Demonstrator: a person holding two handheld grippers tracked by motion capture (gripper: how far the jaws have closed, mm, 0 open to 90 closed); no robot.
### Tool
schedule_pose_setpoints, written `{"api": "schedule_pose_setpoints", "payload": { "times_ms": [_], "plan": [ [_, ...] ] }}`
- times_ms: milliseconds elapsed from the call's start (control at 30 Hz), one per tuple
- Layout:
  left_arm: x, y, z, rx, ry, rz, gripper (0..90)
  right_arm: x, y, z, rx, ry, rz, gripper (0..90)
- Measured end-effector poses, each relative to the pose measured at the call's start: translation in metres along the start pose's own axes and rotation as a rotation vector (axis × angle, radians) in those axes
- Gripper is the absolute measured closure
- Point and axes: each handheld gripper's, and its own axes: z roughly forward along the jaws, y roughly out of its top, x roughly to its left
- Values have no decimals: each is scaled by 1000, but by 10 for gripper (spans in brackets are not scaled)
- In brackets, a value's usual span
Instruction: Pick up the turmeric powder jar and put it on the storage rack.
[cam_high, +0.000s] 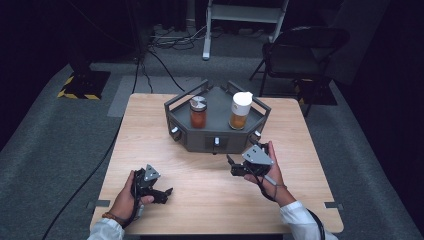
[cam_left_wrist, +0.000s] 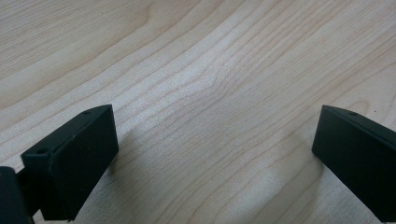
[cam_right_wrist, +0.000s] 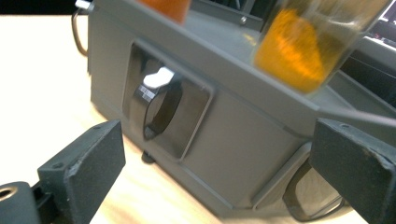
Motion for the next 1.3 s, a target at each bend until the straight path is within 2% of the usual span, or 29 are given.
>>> {"api": "schedule_pose_setpoints", "payload": {
  "times_ms": [167, 467, 533, 633, 867, 1033, 1300],
  "plan": [
    [0, 0, 0, 0, 0, 0, 2, 4, -7, -1, 31, 12, -23, 32],
    [0, 0, 0, 0, 0, -1, 2, 5, -15, -7, 56, 26, -38, 30],
    [0, 0, 0, 0, 0, -1, 2, 2, -19, -10, 57, 52, -53, 30],
    [0, 0, 0, 0, 0, -1, 2, 0, -24, -12, 65, 66, -63, 30],
    [0, 0, 0, 0, 0, -1, 2, 0, -31, -15, 127, 78, -106, 30],
    [0, 0, 0, 0, 0, 0, 3, -1, -37, -15, 170, 106, -104, 30],
    [0, 0, 0, 1, 0, 0, 2, -3, -44, -17, 225, 110, -132, 30]
  ]
}}
